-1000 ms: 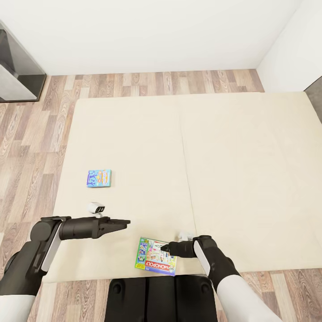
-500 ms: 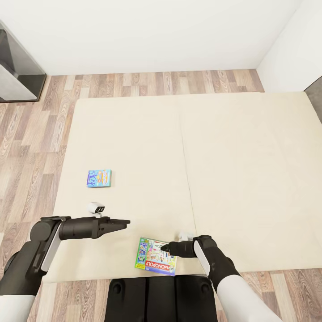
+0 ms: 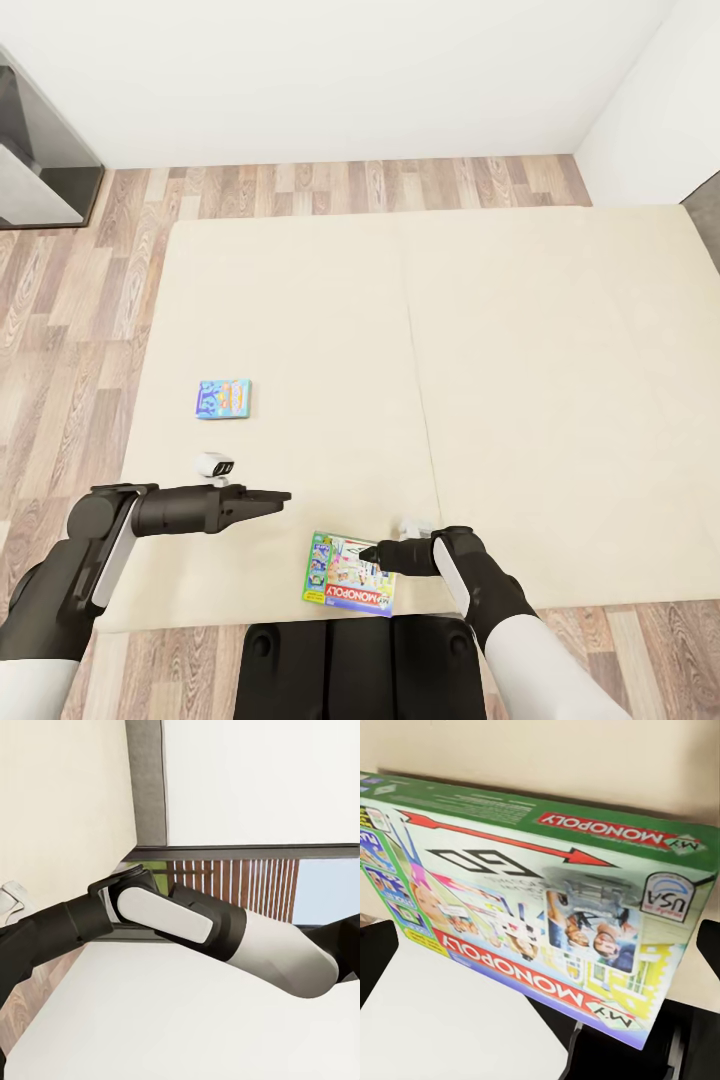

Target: Put all the toys in the child's room - the three board games (two on the bed and one on the table), the two jigsaw puzzles on the table, and the tennis ball on the table - inside the toy box on the table in the child's room.

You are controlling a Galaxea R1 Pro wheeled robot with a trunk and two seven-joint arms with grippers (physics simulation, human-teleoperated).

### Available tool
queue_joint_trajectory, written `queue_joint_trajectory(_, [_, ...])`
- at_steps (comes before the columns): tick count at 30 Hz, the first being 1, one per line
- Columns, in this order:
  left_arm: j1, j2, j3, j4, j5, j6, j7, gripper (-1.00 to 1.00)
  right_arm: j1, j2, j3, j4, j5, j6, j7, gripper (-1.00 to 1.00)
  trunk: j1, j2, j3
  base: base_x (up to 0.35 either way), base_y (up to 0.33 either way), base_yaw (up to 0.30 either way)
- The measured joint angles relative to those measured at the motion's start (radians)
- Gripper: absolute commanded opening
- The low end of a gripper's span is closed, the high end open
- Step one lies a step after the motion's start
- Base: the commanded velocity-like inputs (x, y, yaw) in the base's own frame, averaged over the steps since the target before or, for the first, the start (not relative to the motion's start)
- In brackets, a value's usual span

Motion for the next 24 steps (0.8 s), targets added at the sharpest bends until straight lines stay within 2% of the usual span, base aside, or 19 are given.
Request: queue_joint_trajectory(24, [0.000,0.000,0.000,0.000,0.000,0.001,0.000,1.00,0.000,0.000,0.000,0.000,0.001,0.000,0.000,1.00,0.000,0.000,0.000,0.000,0.044,0.000])
